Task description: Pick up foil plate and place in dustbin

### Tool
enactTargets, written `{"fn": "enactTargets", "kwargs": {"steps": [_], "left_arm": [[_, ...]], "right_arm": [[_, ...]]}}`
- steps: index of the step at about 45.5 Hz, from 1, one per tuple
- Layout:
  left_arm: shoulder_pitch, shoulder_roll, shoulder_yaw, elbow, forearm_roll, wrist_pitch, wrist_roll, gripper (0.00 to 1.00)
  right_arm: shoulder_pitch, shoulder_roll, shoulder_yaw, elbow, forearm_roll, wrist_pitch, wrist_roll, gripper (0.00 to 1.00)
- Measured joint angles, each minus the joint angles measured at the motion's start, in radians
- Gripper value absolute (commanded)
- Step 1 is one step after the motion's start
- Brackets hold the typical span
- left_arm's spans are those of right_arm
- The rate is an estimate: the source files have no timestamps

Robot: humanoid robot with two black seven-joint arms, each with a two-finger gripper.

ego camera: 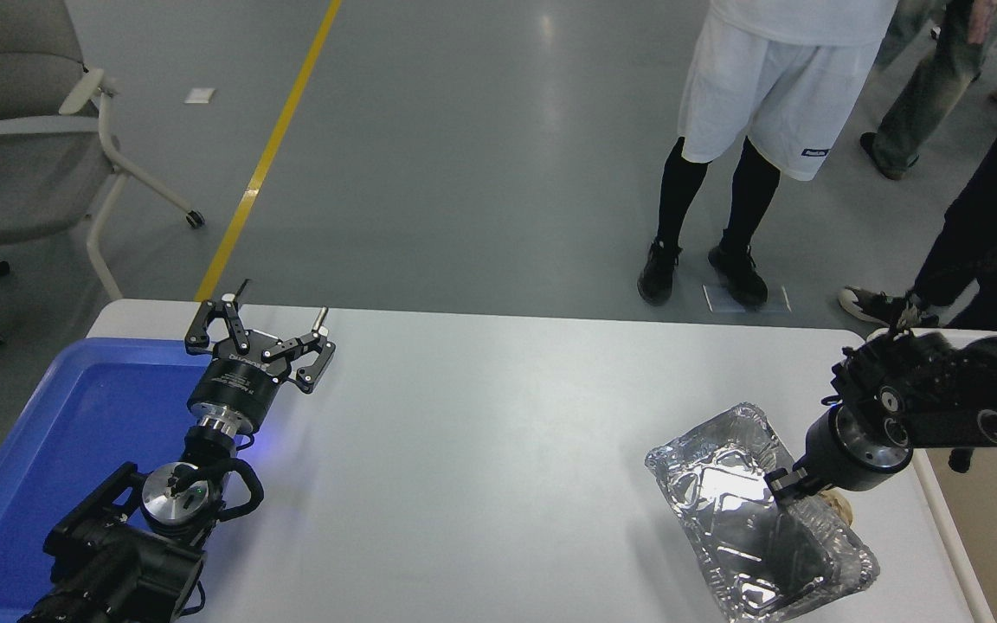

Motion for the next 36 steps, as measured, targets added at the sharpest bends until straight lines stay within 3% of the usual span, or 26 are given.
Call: {"fn": "enactTargets", "kwargs": {"steps": [22,36], "left_arm": [[0.000,0.000,0.000,0.000,-0.001,0.000,0.000,0.99],[0.000,0.000,0.000,0.000,-0.001,0.001,0.000,0.99]], "right_arm": [[0.420,-0.114,0.000,0.120,0.008,0.294,0.000,0.00],[0.608,-0.146,0.004,0.131,0.024,0.355,0.001,0.00]]}}
